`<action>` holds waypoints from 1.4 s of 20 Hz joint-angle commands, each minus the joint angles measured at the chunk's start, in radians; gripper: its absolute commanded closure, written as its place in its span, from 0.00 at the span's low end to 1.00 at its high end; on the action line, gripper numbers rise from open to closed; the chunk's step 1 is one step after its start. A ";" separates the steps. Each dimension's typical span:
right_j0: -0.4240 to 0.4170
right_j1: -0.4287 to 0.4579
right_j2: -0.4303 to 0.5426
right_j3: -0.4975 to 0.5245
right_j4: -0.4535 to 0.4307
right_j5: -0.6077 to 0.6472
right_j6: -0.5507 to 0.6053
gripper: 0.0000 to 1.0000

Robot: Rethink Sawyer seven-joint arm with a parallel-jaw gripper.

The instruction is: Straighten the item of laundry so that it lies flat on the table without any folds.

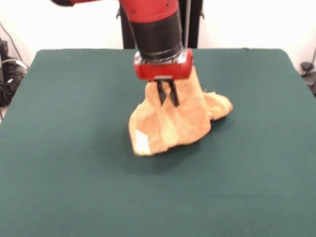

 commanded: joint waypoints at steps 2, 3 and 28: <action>0.031 -0.136 0.053 0.178 0.179 0.345 0.014 1.00; 0.022 -0.155 0.068 0.178 0.210 0.391 0.004 1.00; 0.041 -0.036 0.054 -0.030 0.069 0.502 -0.180 0.00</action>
